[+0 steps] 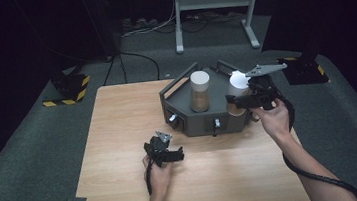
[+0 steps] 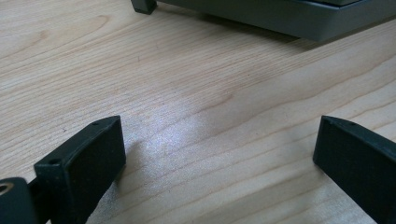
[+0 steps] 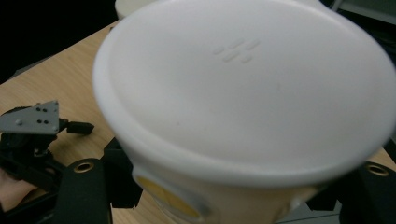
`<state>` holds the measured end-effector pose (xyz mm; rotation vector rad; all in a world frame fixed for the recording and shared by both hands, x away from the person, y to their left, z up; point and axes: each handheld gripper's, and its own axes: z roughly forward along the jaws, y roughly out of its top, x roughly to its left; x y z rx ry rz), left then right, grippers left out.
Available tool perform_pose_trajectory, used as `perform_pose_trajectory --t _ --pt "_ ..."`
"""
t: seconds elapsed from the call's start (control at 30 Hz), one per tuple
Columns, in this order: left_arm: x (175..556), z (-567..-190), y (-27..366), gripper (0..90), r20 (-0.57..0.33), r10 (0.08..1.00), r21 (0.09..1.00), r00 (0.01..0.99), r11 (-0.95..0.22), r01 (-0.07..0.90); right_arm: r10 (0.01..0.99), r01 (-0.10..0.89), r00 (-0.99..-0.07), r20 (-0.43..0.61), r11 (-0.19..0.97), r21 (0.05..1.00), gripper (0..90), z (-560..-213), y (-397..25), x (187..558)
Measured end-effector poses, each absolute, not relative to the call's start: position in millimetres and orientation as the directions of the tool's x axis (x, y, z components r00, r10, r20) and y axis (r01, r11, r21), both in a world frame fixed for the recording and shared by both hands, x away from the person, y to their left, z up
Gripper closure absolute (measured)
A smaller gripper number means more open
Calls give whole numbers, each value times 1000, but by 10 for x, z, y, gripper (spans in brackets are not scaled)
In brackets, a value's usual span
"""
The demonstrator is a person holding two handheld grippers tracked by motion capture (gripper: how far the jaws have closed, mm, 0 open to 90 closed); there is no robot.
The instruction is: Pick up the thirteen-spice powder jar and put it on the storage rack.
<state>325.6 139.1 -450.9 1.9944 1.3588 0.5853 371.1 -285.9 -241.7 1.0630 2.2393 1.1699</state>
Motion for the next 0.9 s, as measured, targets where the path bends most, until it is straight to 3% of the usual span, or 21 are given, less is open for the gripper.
perform_pose_trajectory --t 0.9 --pt "3257 -4508 1391 23 4 931 722 364 -255 643 839 508 -544 -12 340 792 306 -2511 -2637 4082"
